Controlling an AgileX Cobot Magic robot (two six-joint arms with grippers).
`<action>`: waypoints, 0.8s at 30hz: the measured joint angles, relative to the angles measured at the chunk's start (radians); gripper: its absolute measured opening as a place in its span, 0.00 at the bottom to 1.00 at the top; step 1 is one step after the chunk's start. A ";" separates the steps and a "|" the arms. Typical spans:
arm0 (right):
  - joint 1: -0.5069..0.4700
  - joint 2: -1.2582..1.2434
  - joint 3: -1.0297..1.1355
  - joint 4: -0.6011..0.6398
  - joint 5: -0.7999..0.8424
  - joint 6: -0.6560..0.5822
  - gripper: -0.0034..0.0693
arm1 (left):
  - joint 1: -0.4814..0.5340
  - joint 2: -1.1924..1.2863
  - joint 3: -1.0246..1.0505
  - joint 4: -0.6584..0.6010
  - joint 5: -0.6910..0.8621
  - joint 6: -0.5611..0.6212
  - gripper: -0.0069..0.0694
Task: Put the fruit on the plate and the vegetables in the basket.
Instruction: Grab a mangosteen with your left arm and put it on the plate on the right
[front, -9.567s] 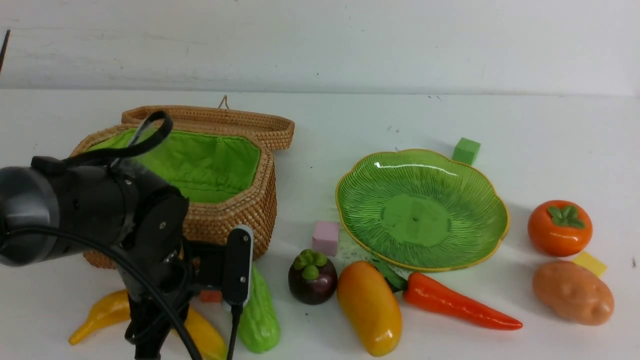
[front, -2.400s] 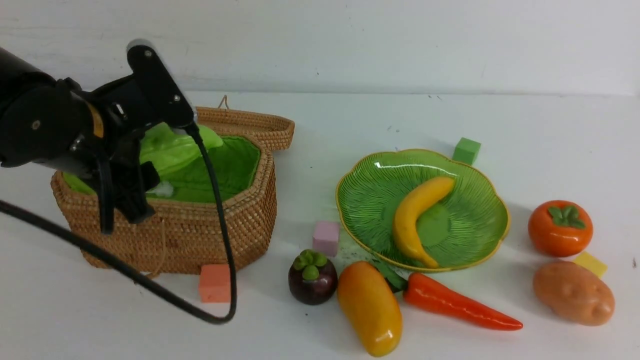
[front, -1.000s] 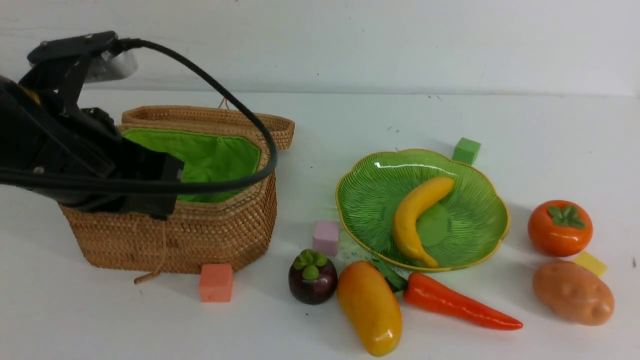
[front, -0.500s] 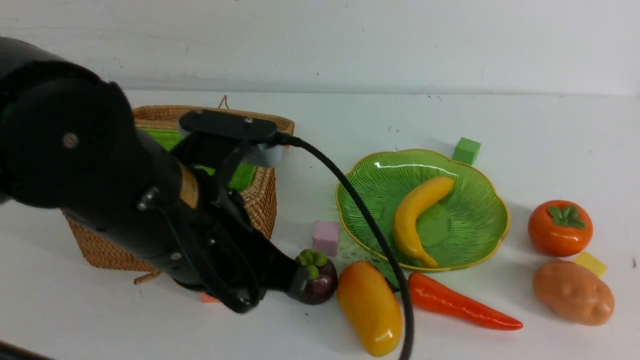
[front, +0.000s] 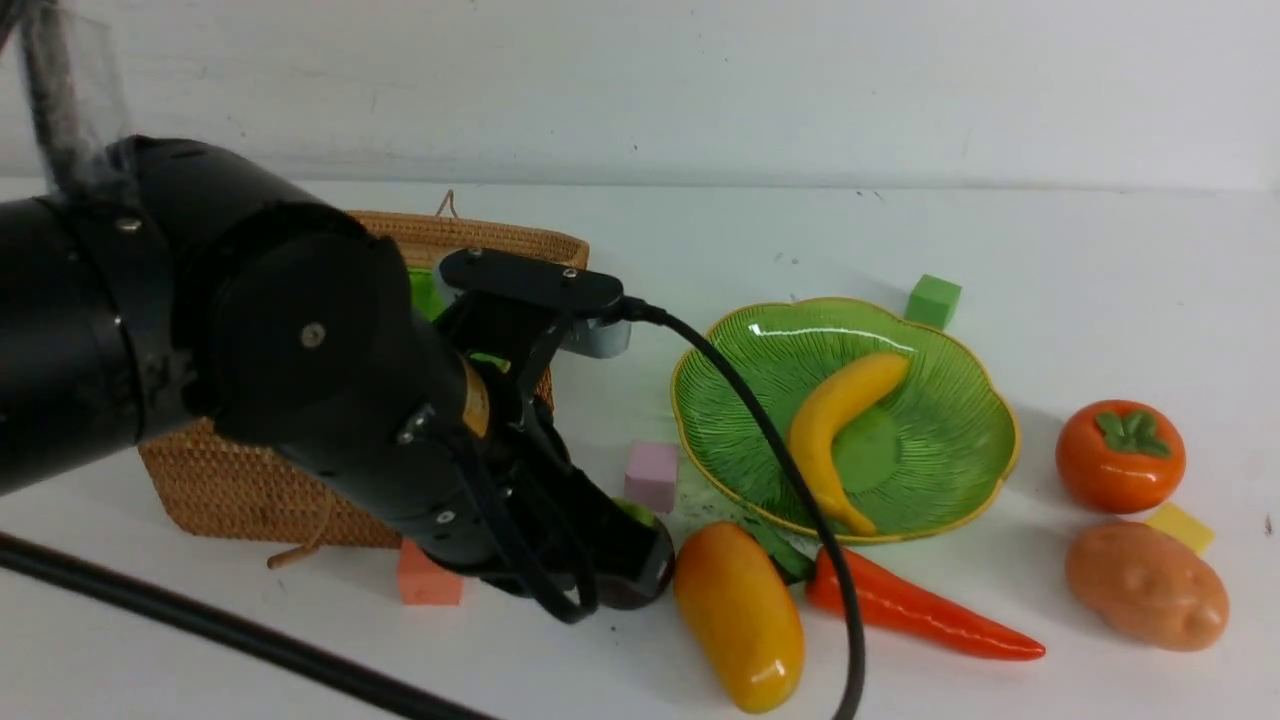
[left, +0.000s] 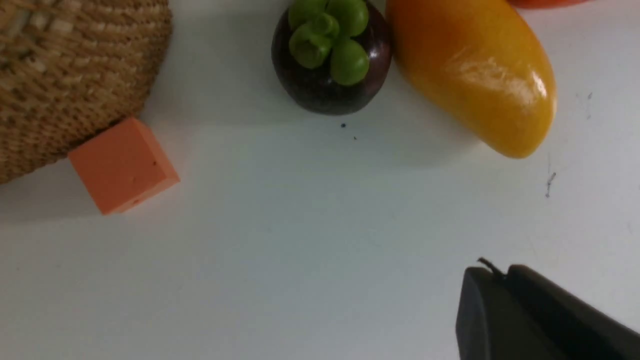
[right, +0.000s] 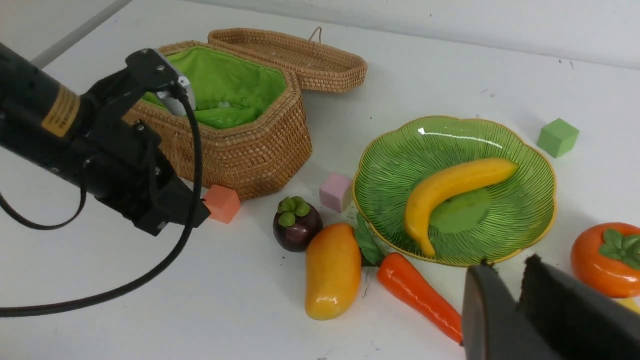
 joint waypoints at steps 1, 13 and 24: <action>0.000 0.000 0.000 0.000 0.000 0.000 0.20 | 0.000 0.011 0.000 0.000 -0.011 0.000 0.22; 0.000 0.000 0.000 0.006 0.002 -0.001 0.21 | 0.000 0.214 -0.027 0.144 -0.199 0.211 0.74; 0.000 0.000 0.000 0.020 0.024 -0.001 0.21 | 0.028 0.366 -0.065 0.211 -0.272 0.461 0.80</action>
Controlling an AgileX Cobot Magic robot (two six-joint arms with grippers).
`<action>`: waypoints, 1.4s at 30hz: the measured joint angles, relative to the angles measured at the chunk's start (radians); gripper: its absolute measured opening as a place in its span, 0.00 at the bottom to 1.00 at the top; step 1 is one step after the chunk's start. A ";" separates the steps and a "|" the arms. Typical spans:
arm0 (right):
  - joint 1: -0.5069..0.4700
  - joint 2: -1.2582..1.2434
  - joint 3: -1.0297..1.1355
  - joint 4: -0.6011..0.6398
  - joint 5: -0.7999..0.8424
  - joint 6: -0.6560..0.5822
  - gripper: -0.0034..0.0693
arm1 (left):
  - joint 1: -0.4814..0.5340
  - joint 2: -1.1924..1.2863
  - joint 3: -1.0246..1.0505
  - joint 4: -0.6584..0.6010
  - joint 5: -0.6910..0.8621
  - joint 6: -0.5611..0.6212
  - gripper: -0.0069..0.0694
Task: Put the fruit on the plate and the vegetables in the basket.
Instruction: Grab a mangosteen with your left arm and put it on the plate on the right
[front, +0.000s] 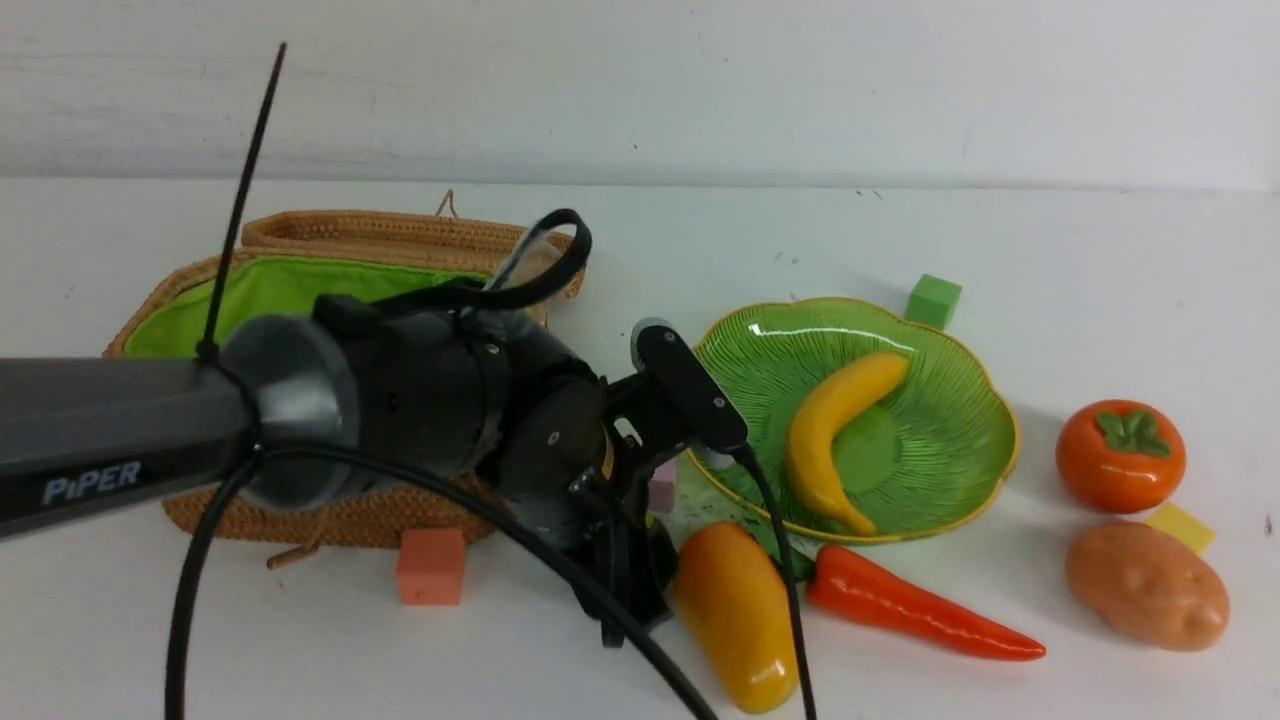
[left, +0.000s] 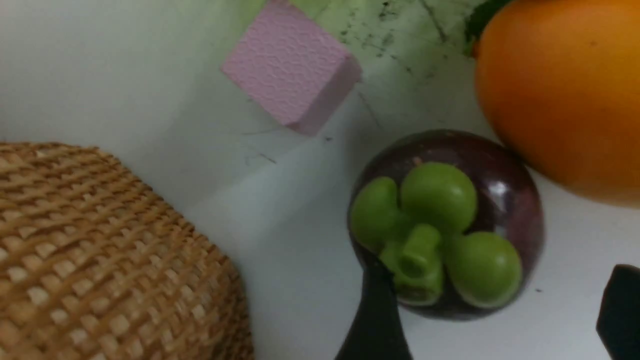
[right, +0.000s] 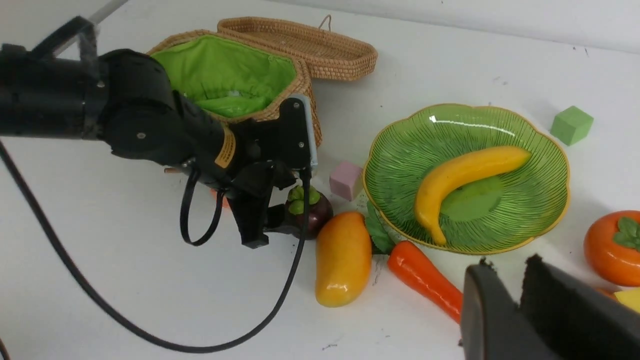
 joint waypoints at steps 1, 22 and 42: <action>0.000 0.000 0.000 0.000 0.001 0.000 0.21 | 0.005 0.012 -0.005 0.004 -0.010 0.004 0.80; 0.000 0.000 0.000 0.000 0.002 0.000 0.20 | 0.006 0.075 -0.007 -0.013 -0.086 0.103 0.80; 0.000 0.000 0.000 0.000 0.002 -0.015 0.20 | 0.006 -0.031 -0.011 0.050 0.031 0.111 0.09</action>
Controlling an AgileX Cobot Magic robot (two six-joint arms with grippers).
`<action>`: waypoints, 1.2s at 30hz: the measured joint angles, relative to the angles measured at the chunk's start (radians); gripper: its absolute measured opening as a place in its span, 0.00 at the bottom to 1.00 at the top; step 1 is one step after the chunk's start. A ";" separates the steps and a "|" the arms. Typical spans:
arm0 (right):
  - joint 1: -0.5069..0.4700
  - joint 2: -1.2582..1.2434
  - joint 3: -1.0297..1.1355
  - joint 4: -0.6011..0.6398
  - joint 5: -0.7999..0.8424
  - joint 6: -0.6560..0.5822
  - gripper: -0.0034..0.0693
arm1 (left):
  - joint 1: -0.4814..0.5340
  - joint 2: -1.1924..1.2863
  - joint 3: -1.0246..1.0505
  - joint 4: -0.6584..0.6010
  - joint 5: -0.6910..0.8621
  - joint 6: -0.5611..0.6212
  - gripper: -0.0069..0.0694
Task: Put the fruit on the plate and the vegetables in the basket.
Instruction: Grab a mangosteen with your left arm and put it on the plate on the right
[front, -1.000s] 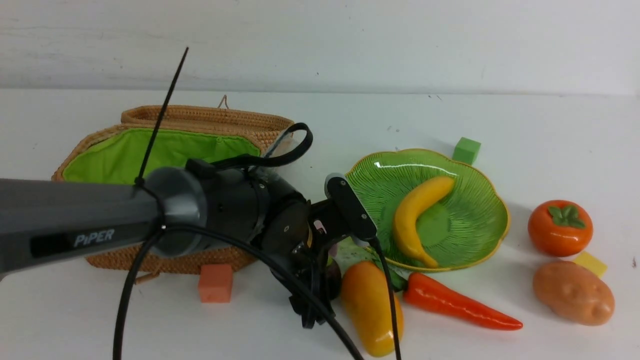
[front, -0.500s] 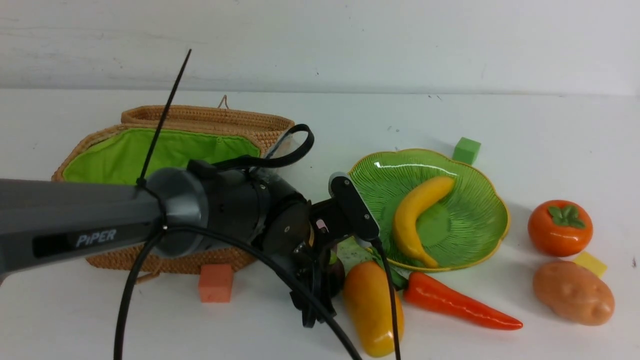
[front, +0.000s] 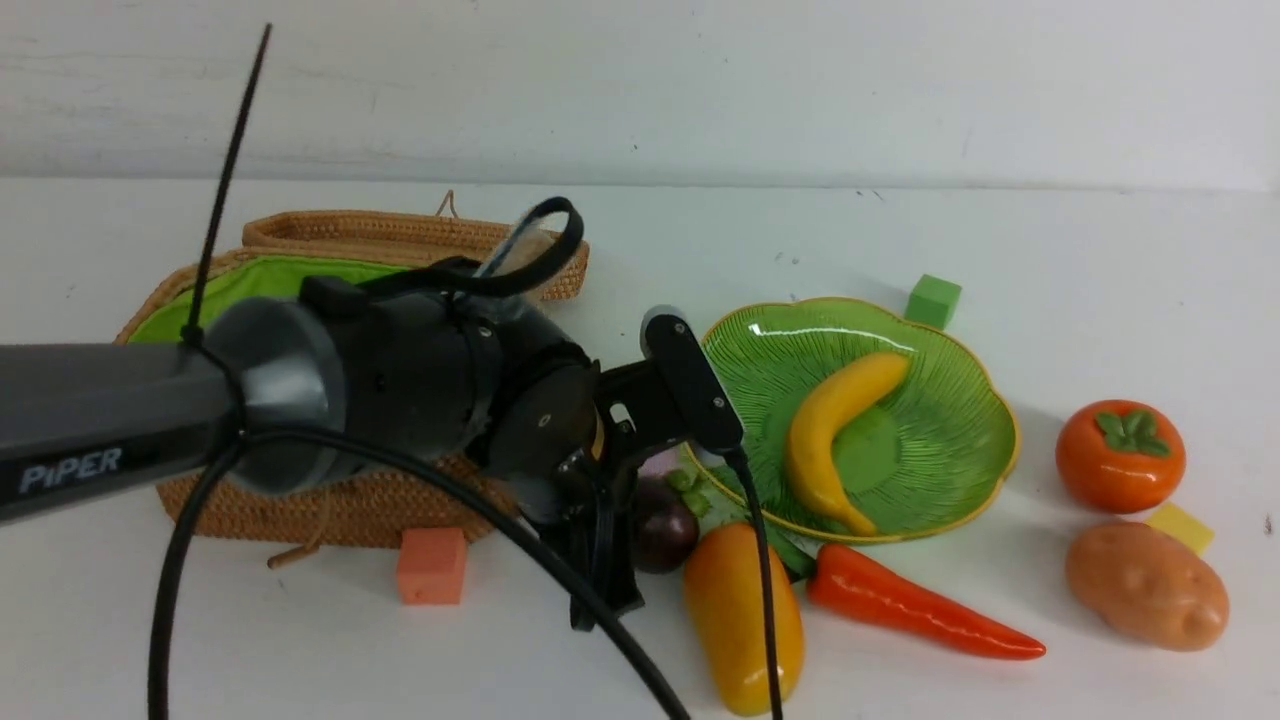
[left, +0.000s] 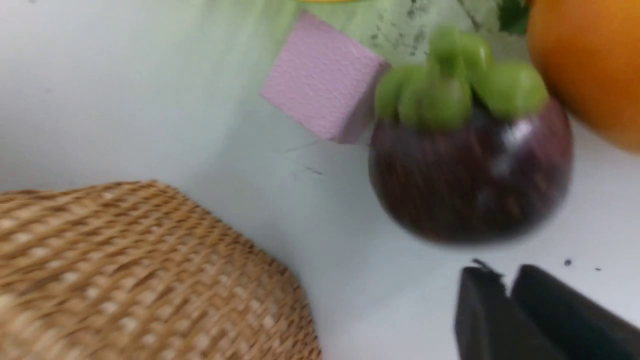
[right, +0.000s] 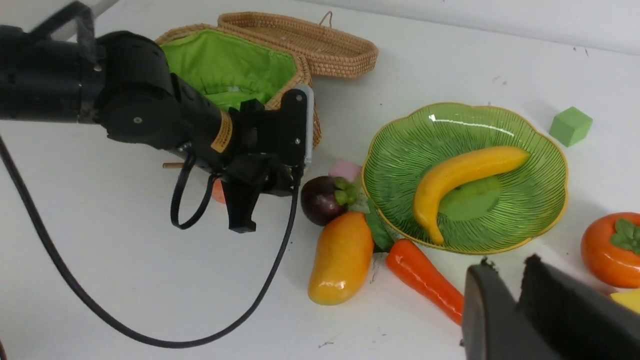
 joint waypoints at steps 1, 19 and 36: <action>0.000 0.000 0.000 0.000 0.000 0.000 0.20 | 0.000 -0.010 0.000 0.000 0.010 0.001 0.07; 0.000 0.000 0.000 0.000 -0.001 -0.002 0.20 | 0.000 -0.014 -0.053 -0.128 -0.021 0.001 0.63; 0.000 0.000 0.000 0.036 -0.003 -0.003 0.20 | 0.012 0.113 -0.172 -0.137 0.048 0.448 0.77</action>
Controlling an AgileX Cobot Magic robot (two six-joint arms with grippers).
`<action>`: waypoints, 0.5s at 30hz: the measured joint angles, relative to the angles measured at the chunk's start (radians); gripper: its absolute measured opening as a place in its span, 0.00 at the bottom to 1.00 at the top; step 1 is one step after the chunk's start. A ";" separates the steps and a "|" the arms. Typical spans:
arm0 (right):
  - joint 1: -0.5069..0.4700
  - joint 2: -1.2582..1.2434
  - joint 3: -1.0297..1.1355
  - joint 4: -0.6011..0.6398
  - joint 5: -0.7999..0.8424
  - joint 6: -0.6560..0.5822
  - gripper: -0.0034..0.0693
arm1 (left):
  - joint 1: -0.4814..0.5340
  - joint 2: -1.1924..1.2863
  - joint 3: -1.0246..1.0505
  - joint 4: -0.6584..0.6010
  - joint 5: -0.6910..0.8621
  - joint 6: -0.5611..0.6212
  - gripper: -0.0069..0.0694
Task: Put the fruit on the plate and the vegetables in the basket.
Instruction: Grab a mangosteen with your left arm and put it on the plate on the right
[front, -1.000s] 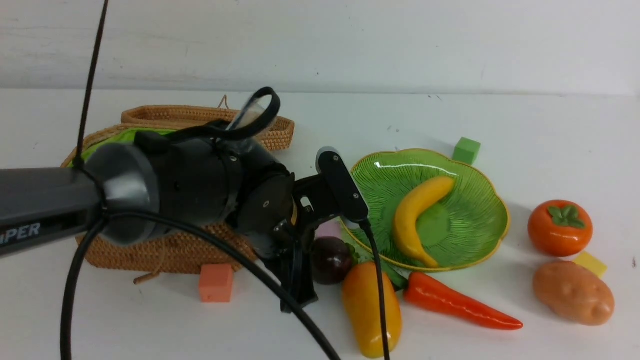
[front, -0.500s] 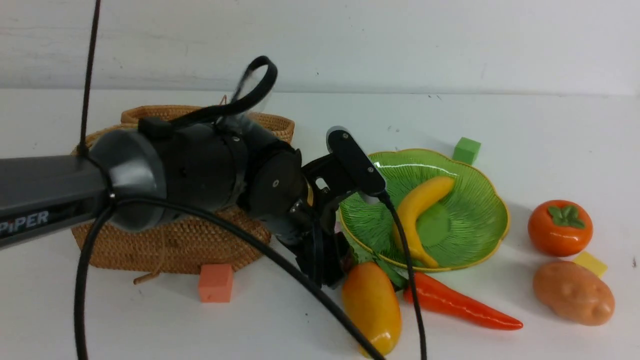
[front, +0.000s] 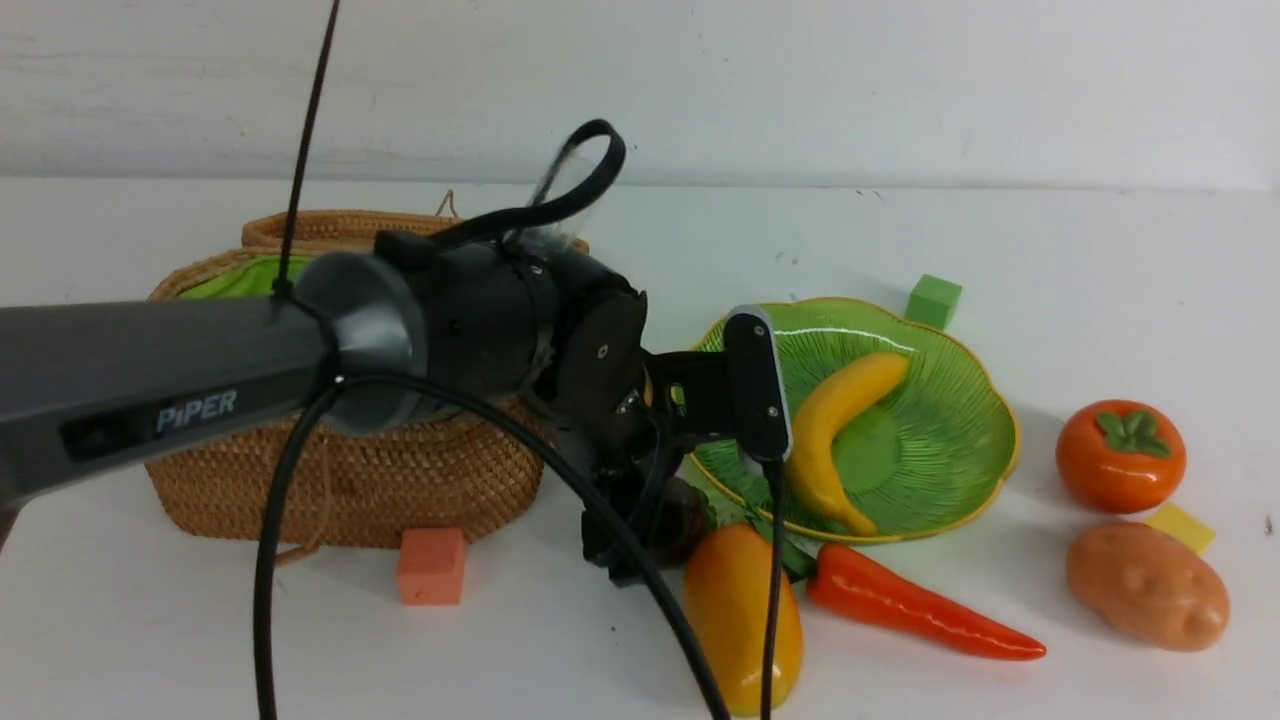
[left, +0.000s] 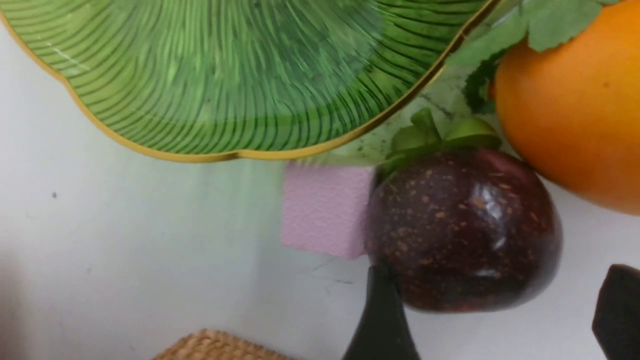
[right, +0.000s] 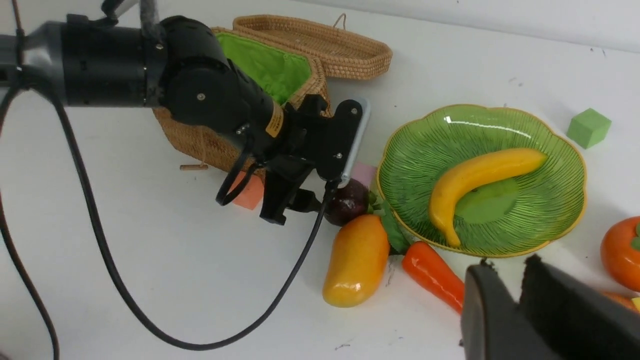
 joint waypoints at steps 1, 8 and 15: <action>0.000 0.000 0.000 0.003 0.000 0.000 0.20 | 0.005 0.001 -0.001 0.000 -0.008 0.007 0.77; 0.000 0.000 0.000 0.017 0.004 -0.003 0.20 | 0.033 0.041 -0.002 -0.009 -0.036 0.021 0.77; 0.000 0.000 0.000 0.015 0.003 -0.003 0.20 | 0.035 0.052 -0.002 -0.025 -0.079 0.085 0.77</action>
